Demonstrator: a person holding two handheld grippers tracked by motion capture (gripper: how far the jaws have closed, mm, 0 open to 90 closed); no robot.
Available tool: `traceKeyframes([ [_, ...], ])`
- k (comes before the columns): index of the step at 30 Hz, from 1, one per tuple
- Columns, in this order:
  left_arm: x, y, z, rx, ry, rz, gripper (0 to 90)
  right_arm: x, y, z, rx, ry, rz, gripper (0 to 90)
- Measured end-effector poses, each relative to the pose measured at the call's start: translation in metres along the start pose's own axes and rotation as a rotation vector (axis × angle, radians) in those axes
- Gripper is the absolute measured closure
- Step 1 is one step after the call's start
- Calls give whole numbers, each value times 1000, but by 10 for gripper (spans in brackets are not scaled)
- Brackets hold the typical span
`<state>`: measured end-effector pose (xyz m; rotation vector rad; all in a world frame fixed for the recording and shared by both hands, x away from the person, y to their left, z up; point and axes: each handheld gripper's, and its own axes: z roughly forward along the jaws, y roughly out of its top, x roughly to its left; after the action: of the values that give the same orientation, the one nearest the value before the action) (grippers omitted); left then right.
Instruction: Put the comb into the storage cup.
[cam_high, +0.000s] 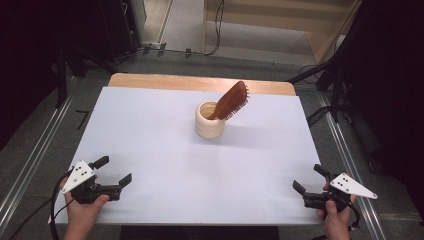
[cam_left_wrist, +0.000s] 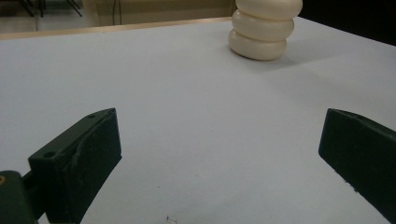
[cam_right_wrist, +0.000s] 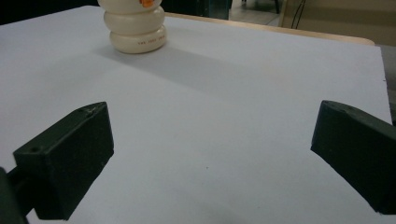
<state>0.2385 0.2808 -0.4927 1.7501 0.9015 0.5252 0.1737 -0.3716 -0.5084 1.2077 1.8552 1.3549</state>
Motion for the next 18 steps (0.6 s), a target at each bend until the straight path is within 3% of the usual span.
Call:
traceKeyframes([
  [8,2,0,-1,-9,1,-12,0,-8,-7,-1,-16,13,38,0],
  [18,3,0,-3,-18,-6,-20,0,-6,-8,1,-8,6,34,0],
])
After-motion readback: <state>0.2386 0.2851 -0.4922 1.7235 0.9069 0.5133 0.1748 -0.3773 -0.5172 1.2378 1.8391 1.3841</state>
